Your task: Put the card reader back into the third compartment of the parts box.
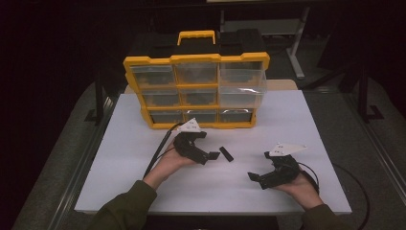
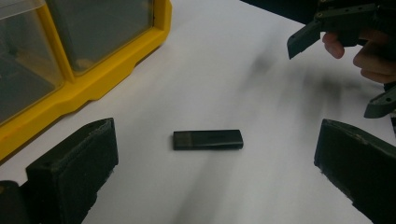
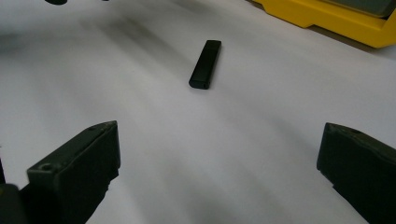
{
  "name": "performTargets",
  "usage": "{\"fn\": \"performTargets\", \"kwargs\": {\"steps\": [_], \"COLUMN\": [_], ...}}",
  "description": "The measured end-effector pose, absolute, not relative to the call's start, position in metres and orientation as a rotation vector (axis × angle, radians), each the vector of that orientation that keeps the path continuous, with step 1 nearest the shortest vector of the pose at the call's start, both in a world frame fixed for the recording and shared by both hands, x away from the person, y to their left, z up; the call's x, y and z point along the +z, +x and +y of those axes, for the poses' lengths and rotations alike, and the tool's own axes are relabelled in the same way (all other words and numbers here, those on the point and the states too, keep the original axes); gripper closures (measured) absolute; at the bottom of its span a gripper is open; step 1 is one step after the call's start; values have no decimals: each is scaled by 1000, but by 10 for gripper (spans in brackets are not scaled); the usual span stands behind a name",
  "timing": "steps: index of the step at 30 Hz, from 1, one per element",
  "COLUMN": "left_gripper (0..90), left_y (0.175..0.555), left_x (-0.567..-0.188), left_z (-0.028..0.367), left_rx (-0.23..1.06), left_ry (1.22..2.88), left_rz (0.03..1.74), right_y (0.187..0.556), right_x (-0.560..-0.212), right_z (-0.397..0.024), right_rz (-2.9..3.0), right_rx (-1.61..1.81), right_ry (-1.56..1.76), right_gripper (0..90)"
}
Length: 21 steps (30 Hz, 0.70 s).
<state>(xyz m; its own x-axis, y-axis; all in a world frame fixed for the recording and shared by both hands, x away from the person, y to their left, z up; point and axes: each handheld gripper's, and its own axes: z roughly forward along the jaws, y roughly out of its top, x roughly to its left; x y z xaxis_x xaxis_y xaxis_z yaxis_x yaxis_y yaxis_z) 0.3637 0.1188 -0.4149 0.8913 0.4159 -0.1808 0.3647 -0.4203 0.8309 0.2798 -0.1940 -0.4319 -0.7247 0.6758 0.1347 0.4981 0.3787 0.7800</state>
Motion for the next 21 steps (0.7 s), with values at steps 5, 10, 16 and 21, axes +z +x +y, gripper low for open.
{"fn": "performTargets", "kwargs": {"steps": [5,10,16,21], "left_gripper": [0,0,0,0], "left_y": [366,368,370,371], "left_x": [-416,-418,-418,-418], "left_z": [112,104,96,90], "left_rx": [64,71,74,71], "left_ry": [2049,2050,2040,2043], "left_rz": [563,574,581,582], "right_y": [280,280,280,280], "right_x": [-432,-432,-432,-432], "right_z": [-194,-195,-195,-194], "right_rz": [2429,2426,2425,2426], "right_rx": [1268,1271,1270,1270], "right_ry": [1055,1053,1054,1055], "right_gripper": [0,0,0,0]}}
